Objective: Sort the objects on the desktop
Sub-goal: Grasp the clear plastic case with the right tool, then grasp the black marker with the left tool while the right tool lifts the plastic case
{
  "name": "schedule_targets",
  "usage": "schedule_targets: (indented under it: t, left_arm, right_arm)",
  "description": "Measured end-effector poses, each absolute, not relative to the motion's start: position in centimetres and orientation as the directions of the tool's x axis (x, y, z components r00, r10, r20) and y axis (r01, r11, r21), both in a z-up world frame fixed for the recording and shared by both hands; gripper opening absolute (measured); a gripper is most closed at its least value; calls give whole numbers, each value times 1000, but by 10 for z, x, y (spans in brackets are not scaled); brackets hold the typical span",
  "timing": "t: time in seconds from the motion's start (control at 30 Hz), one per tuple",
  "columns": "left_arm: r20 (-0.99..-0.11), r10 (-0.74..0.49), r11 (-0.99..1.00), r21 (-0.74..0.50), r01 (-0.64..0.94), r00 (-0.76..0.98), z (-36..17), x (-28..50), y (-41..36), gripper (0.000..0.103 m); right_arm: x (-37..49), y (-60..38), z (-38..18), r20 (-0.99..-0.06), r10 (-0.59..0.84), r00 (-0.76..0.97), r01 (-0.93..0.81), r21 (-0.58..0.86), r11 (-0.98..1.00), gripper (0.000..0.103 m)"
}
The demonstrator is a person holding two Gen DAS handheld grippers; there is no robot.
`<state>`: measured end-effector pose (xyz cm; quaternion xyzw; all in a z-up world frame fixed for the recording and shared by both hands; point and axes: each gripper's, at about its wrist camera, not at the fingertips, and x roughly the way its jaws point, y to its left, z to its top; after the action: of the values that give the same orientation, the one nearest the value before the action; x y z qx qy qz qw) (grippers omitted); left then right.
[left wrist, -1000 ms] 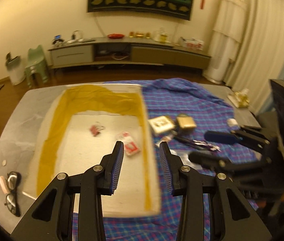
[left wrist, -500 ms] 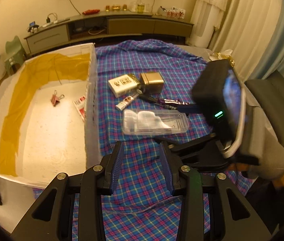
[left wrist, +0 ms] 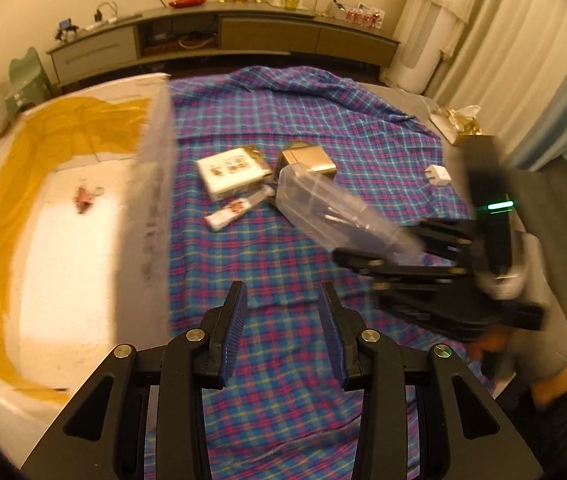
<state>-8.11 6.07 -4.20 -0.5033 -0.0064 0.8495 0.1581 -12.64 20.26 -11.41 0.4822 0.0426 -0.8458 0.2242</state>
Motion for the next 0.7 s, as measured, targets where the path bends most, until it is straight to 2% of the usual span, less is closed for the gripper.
schedule_targets:
  t: [0.1,0.23,0.47,0.7]
  left_arm:
    - [-874,282,-949,-194,-248,-396,-59,-100,80,39]
    - [-914,235,-967,-184,-177,-330,-93,-127,102,39]
    - [-930,272,-962,-272,-36,-247,-132,-164,116,39]
    - [-944,181,-982,-189,1,-276,-135,-186,134,39]
  right_arm:
    - [-112,240,-91,-779,-401,-481,349,249,-903,29]
    - [-104,269,-76,-749,-394,-533,262,296,-918,29]
    - [-106,290,-81,-771,-327,-547,186,269,-945,29]
    - [-109,289,-77,-763,-326,-558,198,259,-945,29]
